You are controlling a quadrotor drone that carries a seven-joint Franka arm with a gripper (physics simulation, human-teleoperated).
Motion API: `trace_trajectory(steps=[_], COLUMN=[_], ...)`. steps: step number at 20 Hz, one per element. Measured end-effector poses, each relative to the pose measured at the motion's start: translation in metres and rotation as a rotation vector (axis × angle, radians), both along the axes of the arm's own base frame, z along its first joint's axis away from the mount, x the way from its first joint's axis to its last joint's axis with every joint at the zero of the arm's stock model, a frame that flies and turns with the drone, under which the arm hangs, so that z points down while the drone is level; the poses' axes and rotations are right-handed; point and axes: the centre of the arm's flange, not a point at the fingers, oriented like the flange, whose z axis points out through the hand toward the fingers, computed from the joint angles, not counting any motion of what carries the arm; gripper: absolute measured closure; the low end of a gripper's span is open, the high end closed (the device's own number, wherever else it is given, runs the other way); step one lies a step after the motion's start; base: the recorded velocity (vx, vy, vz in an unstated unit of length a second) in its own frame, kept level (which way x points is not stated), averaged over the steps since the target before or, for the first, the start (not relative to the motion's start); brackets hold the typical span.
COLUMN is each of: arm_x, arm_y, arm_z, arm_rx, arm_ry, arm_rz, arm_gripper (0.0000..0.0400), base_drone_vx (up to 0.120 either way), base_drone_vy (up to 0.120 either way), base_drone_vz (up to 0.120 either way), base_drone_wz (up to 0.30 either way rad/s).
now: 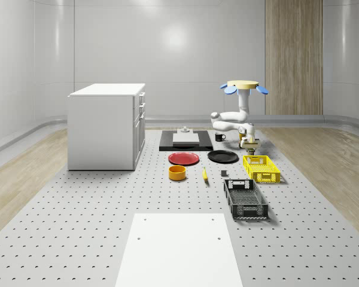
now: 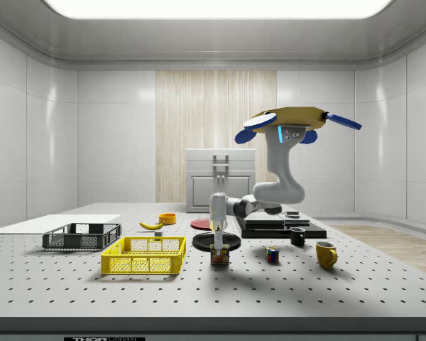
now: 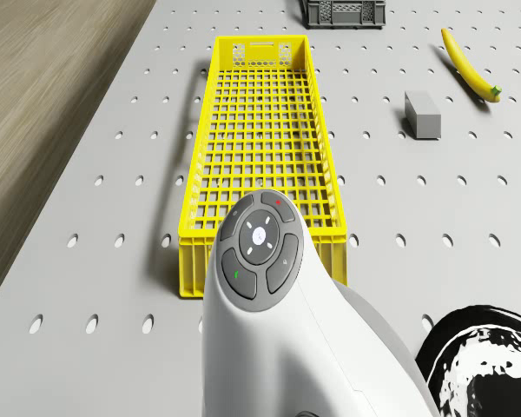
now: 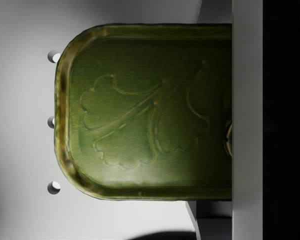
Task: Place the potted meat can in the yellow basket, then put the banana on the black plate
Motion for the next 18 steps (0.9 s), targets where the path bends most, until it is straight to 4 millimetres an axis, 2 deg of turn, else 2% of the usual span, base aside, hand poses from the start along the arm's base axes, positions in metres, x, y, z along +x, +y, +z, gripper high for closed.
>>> trace_trajectory(steps=[6,14,18], arm_x=[0.0,0.0,0.0], arm_y=[0.0,0.0,0.0], arm_z=[-0.004,-0.024,-0.028], arm_rx=[-0.001,-0.004,-0.004], arm_ry=[0.001,0.001,0.001], arm_rz=[-0.005,-0.003,-0.002], arm_gripper=[0.0114,0.0114,0.0114], base_drone_vx=[0.0,0.0,0.1], base_drone_vy=[0.0,0.0,0.0], base_drone_vz=[0.0,0.115,0.11], base_drone_wz=[0.0,0.0,0.0])
